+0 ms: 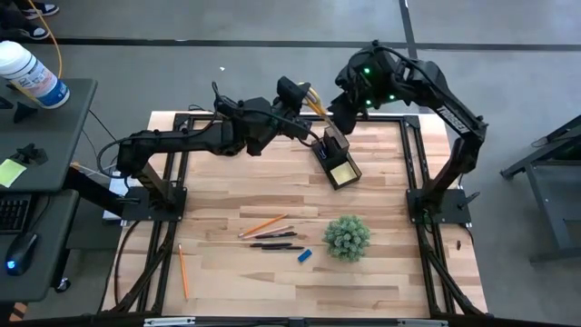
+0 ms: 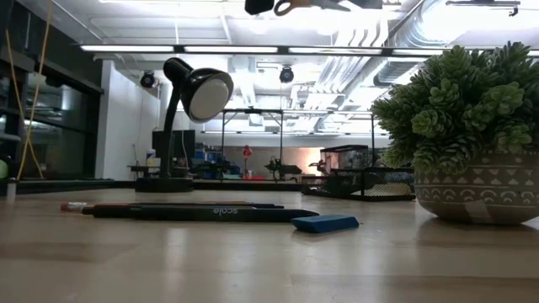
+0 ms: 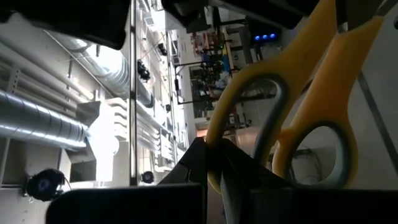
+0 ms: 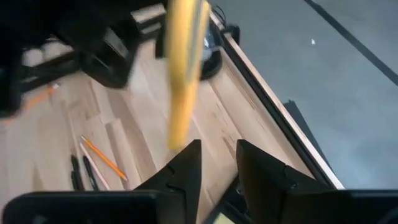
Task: Pick and place office supplies into organizer
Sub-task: Put the yellow scissors into the desk organizer
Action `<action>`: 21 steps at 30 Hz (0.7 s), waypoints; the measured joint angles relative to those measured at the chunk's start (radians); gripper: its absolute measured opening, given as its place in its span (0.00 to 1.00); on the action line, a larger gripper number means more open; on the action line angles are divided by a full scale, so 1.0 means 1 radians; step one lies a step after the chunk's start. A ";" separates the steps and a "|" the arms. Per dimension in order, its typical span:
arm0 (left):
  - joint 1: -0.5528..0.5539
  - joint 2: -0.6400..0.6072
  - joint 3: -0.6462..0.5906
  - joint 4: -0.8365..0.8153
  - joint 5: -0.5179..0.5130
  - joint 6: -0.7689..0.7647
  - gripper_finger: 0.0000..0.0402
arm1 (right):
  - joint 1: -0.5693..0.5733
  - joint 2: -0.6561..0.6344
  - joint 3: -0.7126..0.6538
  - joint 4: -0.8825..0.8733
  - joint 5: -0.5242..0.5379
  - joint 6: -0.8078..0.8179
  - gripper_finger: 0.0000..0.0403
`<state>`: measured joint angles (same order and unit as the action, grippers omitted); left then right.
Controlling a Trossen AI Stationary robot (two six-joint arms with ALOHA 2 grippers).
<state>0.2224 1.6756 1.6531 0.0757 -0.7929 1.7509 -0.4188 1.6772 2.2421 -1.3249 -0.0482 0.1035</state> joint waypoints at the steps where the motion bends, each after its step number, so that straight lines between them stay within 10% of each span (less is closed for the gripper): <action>1: 0.007 0.000 0.000 -0.003 0.001 -0.004 0.00 | -0.005 -0.001 0.000 -0.005 -0.004 0.000 0.29; 11: 0.013 0.000 0.000 -0.004 0.058 -0.023 0.00 | -0.015 -0.003 0.001 0.051 -0.074 -0.026 0.52; 21: 0.013 0.000 0.000 0.005 0.106 -0.054 0.00 | -0.016 0.022 0.002 0.070 -0.137 -0.009 0.45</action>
<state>0.2356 1.6756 1.6531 0.0803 -0.6866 1.6966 -0.4343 1.6995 2.2436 -1.2552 -0.1847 0.0949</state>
